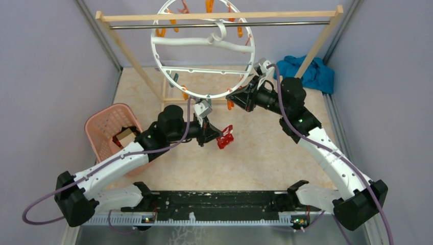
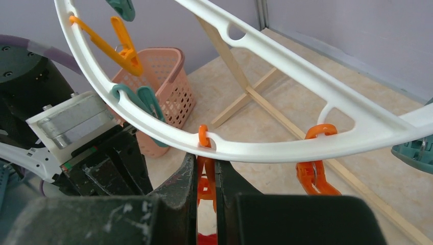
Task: Clip the socks to the hanger
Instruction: Clamp the sock onto the hanger.
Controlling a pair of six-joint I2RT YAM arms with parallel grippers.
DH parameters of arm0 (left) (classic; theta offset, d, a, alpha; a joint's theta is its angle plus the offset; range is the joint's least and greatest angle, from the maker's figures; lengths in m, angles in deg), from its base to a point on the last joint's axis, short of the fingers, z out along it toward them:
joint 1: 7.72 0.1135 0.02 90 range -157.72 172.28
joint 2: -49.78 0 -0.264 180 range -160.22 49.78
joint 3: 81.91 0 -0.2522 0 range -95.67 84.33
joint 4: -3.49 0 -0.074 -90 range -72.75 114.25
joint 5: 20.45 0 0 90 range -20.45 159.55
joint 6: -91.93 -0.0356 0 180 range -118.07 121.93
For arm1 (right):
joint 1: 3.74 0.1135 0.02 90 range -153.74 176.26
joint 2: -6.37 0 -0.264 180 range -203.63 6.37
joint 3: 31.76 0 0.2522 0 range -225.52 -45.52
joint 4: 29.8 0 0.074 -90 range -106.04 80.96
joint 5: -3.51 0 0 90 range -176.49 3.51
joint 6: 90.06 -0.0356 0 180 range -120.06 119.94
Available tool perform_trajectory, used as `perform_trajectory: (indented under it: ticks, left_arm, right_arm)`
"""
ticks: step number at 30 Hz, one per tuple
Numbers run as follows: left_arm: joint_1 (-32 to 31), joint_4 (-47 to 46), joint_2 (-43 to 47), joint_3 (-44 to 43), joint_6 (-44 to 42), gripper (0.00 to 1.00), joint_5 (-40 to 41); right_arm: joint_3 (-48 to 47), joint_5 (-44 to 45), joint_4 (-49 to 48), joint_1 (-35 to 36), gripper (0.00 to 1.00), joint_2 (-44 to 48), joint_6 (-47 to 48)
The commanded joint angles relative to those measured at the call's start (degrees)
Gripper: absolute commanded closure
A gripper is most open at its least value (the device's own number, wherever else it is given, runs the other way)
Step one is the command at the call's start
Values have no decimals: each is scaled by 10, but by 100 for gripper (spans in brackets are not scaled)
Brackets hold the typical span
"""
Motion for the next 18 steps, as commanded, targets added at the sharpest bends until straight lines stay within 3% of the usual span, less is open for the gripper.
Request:
perform_trajectory:
  ticks: [1, 10, 18]
  left_arm:
    - [3, 53, -15, -45, 19, 100, 34]
    - [3, 52, -42, -104, 45, 100, 70]
    - [-18, 5, -35, -86, 105, 100, 125]
  right_arm:
    - [-2, -32, 31, 0, 100, 3, 1]
    - [-2, -29, 40, 0, 100, 2, 7]
    - [-4, -29, 43, 0, 100, -3, 8]
